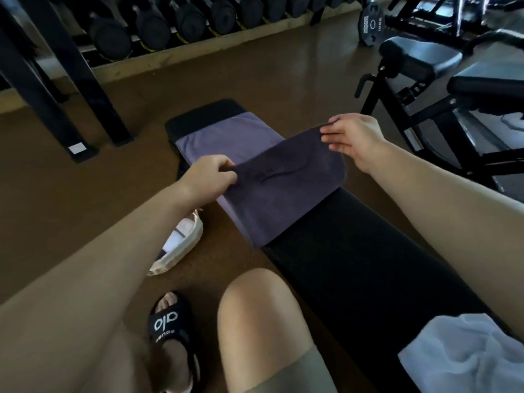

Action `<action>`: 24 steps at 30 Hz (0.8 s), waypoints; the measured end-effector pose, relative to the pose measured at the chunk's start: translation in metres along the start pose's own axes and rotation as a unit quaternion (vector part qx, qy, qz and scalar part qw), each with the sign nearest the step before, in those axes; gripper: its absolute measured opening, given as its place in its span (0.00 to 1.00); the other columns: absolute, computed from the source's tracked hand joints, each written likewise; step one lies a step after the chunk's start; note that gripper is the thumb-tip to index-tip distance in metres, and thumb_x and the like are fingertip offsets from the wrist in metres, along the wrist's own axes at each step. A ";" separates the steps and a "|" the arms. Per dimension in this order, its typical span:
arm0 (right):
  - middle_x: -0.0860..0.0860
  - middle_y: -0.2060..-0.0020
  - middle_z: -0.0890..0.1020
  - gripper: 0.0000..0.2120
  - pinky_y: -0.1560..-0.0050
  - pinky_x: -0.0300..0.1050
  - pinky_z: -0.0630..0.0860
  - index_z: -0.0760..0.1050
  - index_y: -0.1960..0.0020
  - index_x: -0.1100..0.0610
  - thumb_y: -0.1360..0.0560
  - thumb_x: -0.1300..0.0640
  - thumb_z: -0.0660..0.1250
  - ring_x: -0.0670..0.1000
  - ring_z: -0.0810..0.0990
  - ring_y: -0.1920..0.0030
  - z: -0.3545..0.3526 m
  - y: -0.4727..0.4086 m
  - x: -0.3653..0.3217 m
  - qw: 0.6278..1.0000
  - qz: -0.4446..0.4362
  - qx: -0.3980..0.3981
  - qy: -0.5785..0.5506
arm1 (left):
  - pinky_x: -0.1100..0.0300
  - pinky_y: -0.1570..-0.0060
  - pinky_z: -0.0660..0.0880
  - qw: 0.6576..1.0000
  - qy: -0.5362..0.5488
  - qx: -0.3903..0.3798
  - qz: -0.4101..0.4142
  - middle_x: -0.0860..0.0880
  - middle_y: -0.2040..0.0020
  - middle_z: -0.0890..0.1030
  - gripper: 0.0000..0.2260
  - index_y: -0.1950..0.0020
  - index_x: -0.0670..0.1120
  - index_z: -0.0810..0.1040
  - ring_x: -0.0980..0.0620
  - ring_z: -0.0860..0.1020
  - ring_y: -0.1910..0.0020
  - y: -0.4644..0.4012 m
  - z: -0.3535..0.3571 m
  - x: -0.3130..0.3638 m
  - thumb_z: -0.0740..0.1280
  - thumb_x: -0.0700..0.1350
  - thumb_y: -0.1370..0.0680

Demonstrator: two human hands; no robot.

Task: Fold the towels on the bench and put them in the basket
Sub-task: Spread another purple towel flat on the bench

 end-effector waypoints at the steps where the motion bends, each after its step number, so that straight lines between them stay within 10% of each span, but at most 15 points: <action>1: 0.55 0.58 0.88 0.11 0.61 0.42 0.82 0.77 0.40 0.59 0.21 0.66 0.65 0.53 0.88 0.58 0.012 -0.009 -0.003 1.000 -0.011 -0.003 0.015 | 0.53 0.49 0.78 0.999 0.028 0.018 -0.005 0.49 0.50 0.81 0.05 0.47 0.49 0.80 0.50 0.80 0.51 -0.007 -0.009 -0.011 0.65 0.42 0.18; 8: 0.49 0.67 0.81 0.11 0.71 0.36 0.72 0.79 0.38 0.55 0.20 0.59 0.67 0.43 0.77 0.71 0.087 -0.098 -0.012 0.987 -0.089 0.024 0.133 | 0.63 0.60 0.80 0.956 0.248 0.131 -0.084 0.48 0.52 0.84 0.05 0.51 0.52 0.81 0.53 0.82 0.54 -0.070 -0.046 -0.082 0.67 0.47 0.17; 14: 0.44 0.57 0.81 0.03 0.51 0.42 0.75 0.80 0.51 0.46 0.24 0.52 0.69 0.45 0.78 0.56 0.156 -0.181 -0.002 0.970 -0.134 0.001 0.203 | 0.62 0.63 0.77 0.894 0.389 0.186 -0.123 0.53 0.66 0.81 0.09 0.53 0.46 0.83 0.58 0.79 0.66 -0.132 -0.054 -0.138 0.67 0.49 0.17; 24: 0.50 0.50 0.82 0.11 0.52 0.41 0.71 0.82 0.43 0.55 0.19 0.51 0.65 0.51 0.80 0.50 0.228 -0.256 0.054 0.929 -0.117 -0.022 0.350 | 0.52 0.47 0.80 0.881 0.349 0.251 -0.197 0.50 0.51 0.85 0.10 0.50 0.51 0.84 0.50 0.82 0.50 -0.185 -0.027 -0.197 0.65 0.53 0.17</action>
Point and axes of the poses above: each hand's wrist, its own y-axis away from the middle knuckle, its own z-axis out of the palm, x = y × z, the point moved 2 cm from there along -y, towards the middle knuckle
